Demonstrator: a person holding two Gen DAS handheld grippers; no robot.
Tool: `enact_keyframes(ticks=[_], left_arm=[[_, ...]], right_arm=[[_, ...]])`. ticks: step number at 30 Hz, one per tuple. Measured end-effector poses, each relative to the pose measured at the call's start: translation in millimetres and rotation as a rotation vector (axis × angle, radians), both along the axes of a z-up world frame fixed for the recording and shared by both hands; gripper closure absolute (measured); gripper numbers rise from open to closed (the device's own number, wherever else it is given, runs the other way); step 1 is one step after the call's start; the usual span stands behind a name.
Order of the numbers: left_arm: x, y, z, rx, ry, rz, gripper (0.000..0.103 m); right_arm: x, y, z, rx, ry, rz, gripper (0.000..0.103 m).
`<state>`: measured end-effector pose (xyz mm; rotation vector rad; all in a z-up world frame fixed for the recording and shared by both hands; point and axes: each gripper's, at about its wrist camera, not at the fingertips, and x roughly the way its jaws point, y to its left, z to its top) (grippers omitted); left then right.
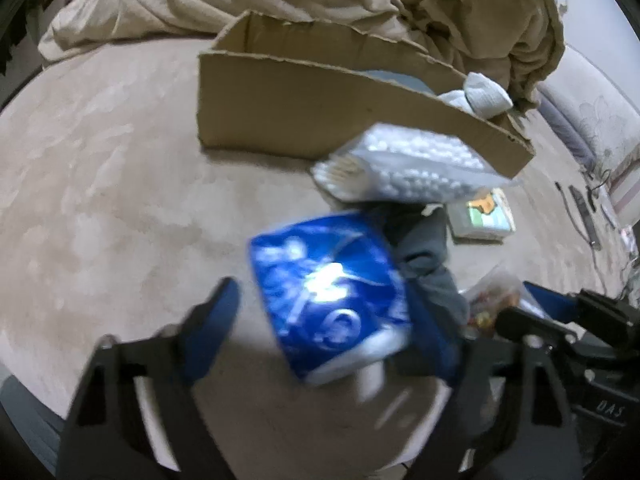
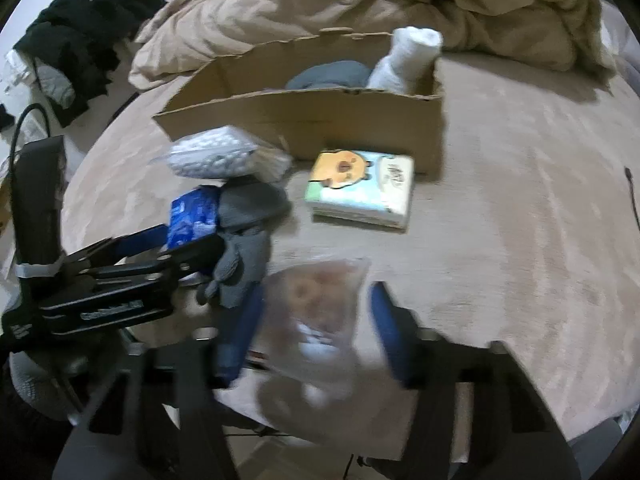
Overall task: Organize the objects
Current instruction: 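Grasp blue tissue pack with left tool while right tool grasps snack bag, place both in box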
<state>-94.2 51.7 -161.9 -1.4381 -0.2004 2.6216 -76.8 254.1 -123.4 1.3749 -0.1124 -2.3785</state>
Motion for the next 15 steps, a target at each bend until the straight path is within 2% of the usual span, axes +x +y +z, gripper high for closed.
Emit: enact_keyframes(ticks=[3,10,15], left_arm=[[2.7,-7.2,2.5,0.009,0.002,0.007,0.045],[15.3,-17.4,17.0,0.009,0.028,0.015,0.048],[21.0,-26.9,39.5,0.021,0.067,0.021,0.05]], right_arm=[[3.9,-6.9,2.2,0.02,0.017,0.026,0.063],[8.6,-5.7,10.5,0.013,0.027,0.014,0.067],[13.7,-5.6,30.3,0.011,0.064,0.011,0.068]])
